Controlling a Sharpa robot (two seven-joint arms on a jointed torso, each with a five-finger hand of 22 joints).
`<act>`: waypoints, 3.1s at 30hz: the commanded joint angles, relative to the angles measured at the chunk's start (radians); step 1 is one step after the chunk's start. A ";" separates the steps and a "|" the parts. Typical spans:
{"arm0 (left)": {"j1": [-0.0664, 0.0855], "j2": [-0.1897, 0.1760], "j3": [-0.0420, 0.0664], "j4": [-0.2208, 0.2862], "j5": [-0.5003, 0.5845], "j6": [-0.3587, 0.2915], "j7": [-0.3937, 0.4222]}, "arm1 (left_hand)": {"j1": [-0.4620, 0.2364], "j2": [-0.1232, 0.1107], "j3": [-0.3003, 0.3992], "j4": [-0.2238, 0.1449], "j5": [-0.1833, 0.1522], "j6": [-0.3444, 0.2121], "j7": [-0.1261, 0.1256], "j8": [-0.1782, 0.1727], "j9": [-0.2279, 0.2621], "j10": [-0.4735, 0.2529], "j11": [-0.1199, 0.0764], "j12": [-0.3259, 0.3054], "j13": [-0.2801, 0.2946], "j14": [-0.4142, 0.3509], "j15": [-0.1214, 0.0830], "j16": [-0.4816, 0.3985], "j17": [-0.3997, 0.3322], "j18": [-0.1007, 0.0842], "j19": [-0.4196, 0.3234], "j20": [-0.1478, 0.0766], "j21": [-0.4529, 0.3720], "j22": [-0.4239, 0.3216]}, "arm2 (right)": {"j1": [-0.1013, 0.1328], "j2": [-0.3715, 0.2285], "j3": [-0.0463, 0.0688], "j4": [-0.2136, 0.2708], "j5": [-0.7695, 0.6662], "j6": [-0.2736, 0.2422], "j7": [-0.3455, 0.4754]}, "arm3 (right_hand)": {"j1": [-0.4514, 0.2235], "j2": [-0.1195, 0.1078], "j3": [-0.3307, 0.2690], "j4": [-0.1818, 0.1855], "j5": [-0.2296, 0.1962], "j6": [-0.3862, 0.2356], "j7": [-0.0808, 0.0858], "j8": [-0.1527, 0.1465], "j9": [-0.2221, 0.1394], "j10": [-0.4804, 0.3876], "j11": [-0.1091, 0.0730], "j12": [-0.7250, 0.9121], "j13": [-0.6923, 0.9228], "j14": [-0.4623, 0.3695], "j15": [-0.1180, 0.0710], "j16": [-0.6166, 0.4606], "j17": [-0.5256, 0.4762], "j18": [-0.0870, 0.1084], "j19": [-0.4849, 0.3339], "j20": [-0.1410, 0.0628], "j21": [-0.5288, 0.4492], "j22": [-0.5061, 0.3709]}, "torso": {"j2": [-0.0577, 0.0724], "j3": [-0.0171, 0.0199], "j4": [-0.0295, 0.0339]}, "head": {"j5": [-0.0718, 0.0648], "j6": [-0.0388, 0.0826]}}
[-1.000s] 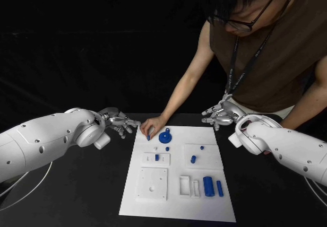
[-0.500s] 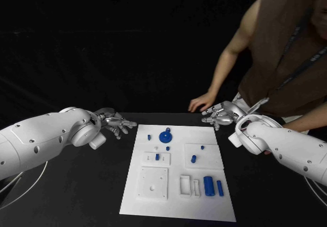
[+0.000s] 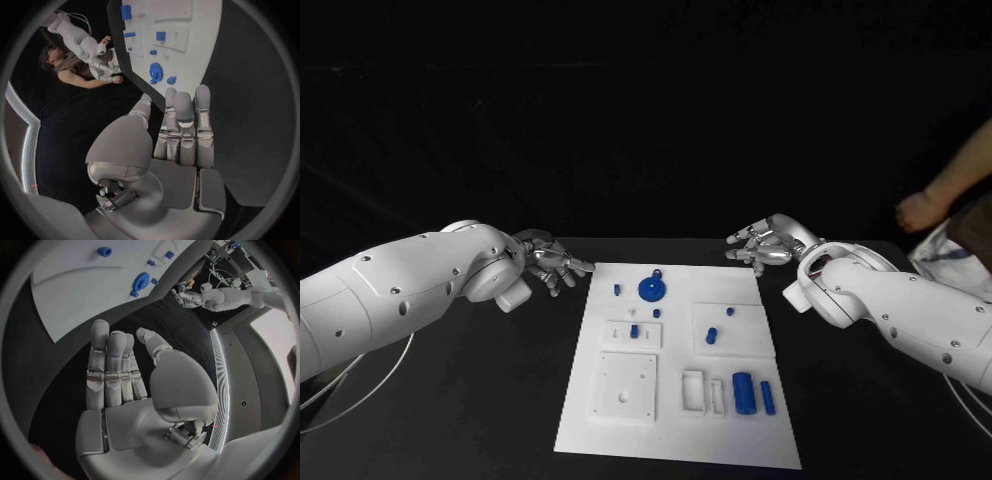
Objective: Assemble the parts on the task board
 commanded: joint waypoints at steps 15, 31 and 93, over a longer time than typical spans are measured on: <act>0.008 0.133 0.001 -0.157 -0.188 0.147 -0.046 | -0.081 -0.052 0.048 0.017 0.129 0.041 -0.035 0.010 0.379 0.013 -0.023 0.056 0.027 -0.006 -0.019 0.063 0.007 -0.003 0.010 -0.016 -0.004 0.073 | 0.002 0.014 0.001 0.016 -0.019 -0.003 0.002 | -0.006 -0.004 -0.004 0.008 0.003 0.002 0.002 0.002 0.001 0.000 -0.002 -0.005 0.003 0.007 -0.010 0.005 -0.002 0.000 0.005 -0.007 -0.006 0.003 | 0.026 0.0176 -0.0023 | -0.001 0.003; 0.012 0.192 0.001 -0.208 -0.200 0.167 -0.048 | -0.105 -0.063 0.053 0.035 0.134 0.028 -0.040 -0.001 0.557 0.000 -0.025 0.080 0.039 -0.012 -0.020 0.078 0.001 -0.004 0.016 -0.016 -0.025 0.114 | 0.014 0.027 0.006 0.023 -0.030 -0.007 0.000 | -0.004 -0.006 -0.004 0.008 0.003 -0.004 0.004 0.003 0.001 0.002 -0.002 -0.007 0.004 0.006 -0.010 0.006 -0.003 0.001 0.007 -0.007 -0.008 0.006 | 0.043 0.0275 -0.0058 | -0.009 0.011; -0.011 0.293 0.000 -0.325 -0.229 0.208 -0.052 | -0.106 -0.034 0.037 0.012 0.118 0.013 -0.033 -0.003 0.516 -0.013 -0.019 0.079 0.034 -0.017 -0.016 0.080 -0.005 -0.002 0.025 -0.012 -0.064 0.156 | 0.037 0.054 0.023 0.037 -0.040 -0.011 -0.003 | -0.001 -0.008 -0.005 0.013 0.004 -0.007 0.004 0.003 0.001 0.004 -0.002 -0.011 0.007 0.006 -0.010 0.009 -0.006 0.001 0.011 -0.007 -0.017 0.014 | 0.057 0.0357 -0.0091 | -0.031 0.004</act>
